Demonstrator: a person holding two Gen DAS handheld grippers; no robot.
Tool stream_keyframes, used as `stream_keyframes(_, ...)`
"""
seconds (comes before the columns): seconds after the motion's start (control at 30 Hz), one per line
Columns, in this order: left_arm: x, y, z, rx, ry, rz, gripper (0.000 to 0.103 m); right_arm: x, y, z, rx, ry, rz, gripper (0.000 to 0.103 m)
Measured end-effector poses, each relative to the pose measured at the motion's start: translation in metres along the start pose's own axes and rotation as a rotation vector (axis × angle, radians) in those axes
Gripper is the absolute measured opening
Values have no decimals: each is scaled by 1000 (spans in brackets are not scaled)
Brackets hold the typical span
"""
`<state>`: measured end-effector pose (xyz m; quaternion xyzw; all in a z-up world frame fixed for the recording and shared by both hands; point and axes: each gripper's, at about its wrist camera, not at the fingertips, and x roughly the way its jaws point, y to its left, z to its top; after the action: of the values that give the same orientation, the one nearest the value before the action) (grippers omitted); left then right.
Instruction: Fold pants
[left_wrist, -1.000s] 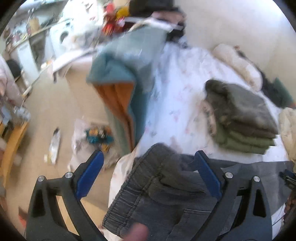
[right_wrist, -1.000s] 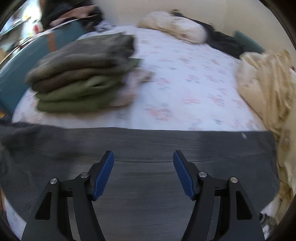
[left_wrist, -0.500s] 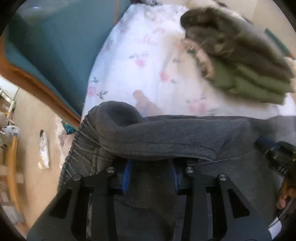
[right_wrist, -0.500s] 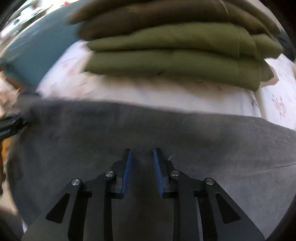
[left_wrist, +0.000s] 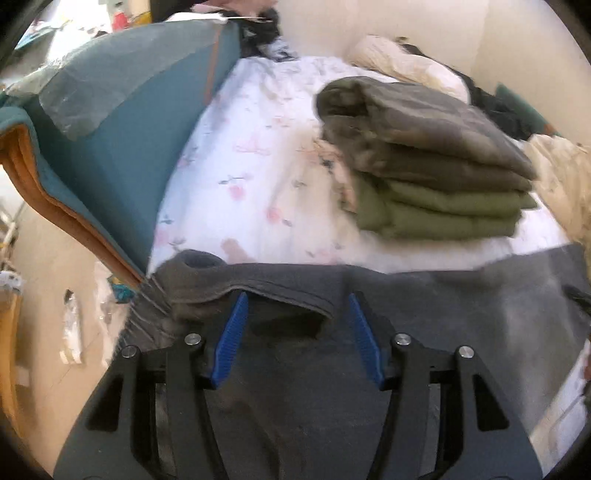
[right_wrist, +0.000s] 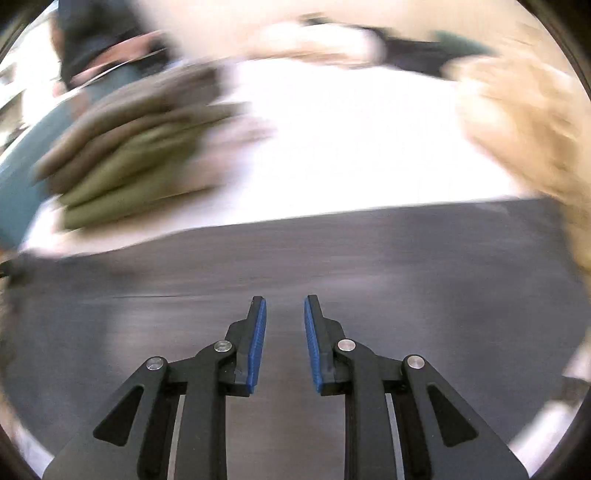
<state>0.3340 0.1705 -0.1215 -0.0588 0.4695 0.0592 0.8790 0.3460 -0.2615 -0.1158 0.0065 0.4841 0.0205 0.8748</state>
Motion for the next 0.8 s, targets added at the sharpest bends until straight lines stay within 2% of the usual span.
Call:
stream_keyframes(0.03, 14, 3, -1, -6, 35, 37, 49, -9, -42, 1, 67, -10, -76, 21)
stream_keyframes(0.07, 36, 6, -3, 10, 106, 106, 39, -17, -76, 1, 129, -24, -128, 21)
stream_keyframes(0.1, 50, 11, -7, 27, 160, 150, 34, -25, -108, 1, 201, -40, -160, 29)
stream_keyframes(0.13, 61, 13, -12, 46, 164, 164, 33, -38, -147, -3, 303, -67, -178, 42)
stream_keyframes(0.17, 62, 11, -13, 66, 137, 172, 33, -48, -181, -8, 391, -87, -195, 48)
stream_keyframes(0.23, 61, 3, -11, 84, 133, 199, 32, -65, -230, -22, 530, -110, -240, 50)
stream_keyframes(0.27, 59, 3, -9, 62, 141, 194, 32, -67, -250, -29, 587, -87, -251, 50)
stream_keyframes(0.33, 53, 8, -5, -2, 137, 160, 33, -55, -278, -46, 721, -7, -203, 50)
stream_keyframes(0.4, 55, 7, -6, 4, 156, 160, 33, -42, -293, -57, 798, 33, -130, 49)
stream_keyframes(0.47, 59, 6, -15, 43, 172, 174, 33, -37, -290, -56, 765, 38, -124, 35)
stream_keyframes(0.5, 62, 4, -14, 61, 177, 181, 33, -36, -291, -53, 731, 40, -151, 5)
stream_keyframes(0.57, 66, 4, -12, 62, 182, 182, 33, -46, -297, -45, 655, 20, -197, 4)
stream_keyframes(0.6, 67, 4, -13, 63, 184, 182, 33, -48, -295, -44, 609, 40, -271, 3)
stream_keyframes(0.63, 68, 3, -14, 73, 184, 186, 33, -48, -308, -46, 584, 67, -317, 3)
stream_keyframes(0.7, 67, 2, -18, 101, 178, 197, 33, -30, -302, -50, 517, 170, -437, 4)
stream_keyframes(0.73, 67, 2, -18, 103, 177, 197, 33, -18, -300, -53, 478, 235, -464, 7)
stream_keyframes(0.77, 66, 4, -18, 95, 179, 194, 33, -15, -301, -55, 472, 244, -464, 7)
stream_keyframes(0.8, 66, 5, -17, 91, 180, 192, 33, -20, -302, -54, 487, 216, -465, 7)
